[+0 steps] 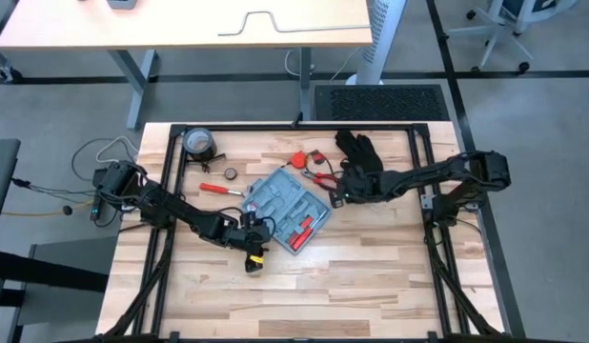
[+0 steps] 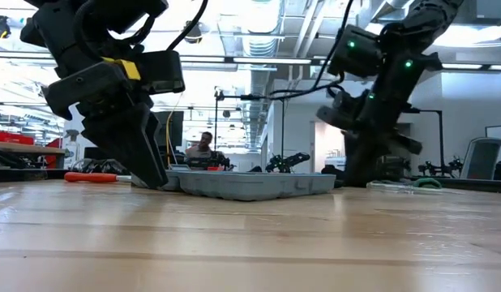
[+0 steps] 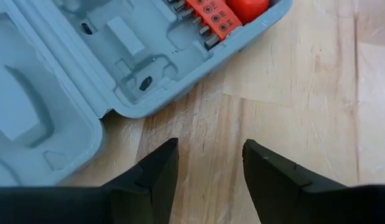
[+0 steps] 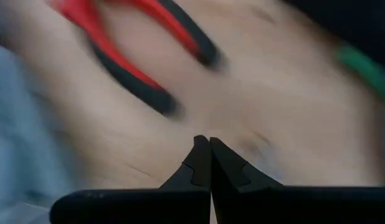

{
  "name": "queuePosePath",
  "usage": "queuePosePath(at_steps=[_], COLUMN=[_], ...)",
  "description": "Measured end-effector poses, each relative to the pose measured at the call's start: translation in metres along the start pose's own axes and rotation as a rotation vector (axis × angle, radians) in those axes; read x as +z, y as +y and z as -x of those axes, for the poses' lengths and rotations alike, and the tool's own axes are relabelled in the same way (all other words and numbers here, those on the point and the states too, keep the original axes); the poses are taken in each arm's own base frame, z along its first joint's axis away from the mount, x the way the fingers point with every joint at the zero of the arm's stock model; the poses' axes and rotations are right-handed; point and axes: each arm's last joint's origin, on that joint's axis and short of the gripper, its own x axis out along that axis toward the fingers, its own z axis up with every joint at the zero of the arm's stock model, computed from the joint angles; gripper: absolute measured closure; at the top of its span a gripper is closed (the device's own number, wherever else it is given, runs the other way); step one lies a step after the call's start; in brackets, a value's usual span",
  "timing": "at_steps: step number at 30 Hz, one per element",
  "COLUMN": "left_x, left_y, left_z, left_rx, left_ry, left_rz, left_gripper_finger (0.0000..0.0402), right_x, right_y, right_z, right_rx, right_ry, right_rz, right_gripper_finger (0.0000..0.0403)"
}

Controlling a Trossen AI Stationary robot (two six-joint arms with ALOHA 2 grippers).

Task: Prefit tool cases
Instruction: Remove the transparent screwdriver from the gray toolbox, then remove the orange nut driver from the gray toolbox

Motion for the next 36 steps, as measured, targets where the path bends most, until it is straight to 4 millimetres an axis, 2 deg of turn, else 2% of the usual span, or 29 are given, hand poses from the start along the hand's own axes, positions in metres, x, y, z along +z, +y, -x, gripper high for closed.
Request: queuePosePath(at_steps=[8, 14, 18, 23, 27, 36], left_x=[0.001, 0.004, 0.007, 0.009, 0.008, 0.006], left_y=[0.002, 0.010, 0.019, 0.030, 0.038, 0.044], left_z=[-0.001, -0.003, -0.005, -0.009, -0.013, -0.013], left_rx=[0.007, 0.041, 0.068, 0.098, 0.129, 0.138], left_ry=[-0.002, -0.008, -0.002, 0.017, 0.042, 0.083], left_rz=[-0.008, -0.027, -0.040, -0.068, -0.071, -0.049], left_gripper_finger=[0.0234, 0.0234, 0.0234, 0.0234, 0.0234, 0.0234], right_x=[0.010, 0.008, -0.005, -0.031, -0.047, -0.085], right_y=[0.019, 0.031, 0.042, 0.053, 0.069, 0.096], right_z=[0.004, 0.004, 0.001, -0.014, -0.018, 0.007], right_rx=[0.191, 0.311, 0.364, 0.358, 0.362, 0.441], right_ry=[-0.078, -0.067, -0.039, 0.034, 0.074, 0.161], right_rz=[-0.011, 0.008, 0.024, 0.042, 0.058, 0.112], right_gripper_finger=[0.0403, 0.0403, 0.0403, 0.0403, 0.0403, 0.0403])
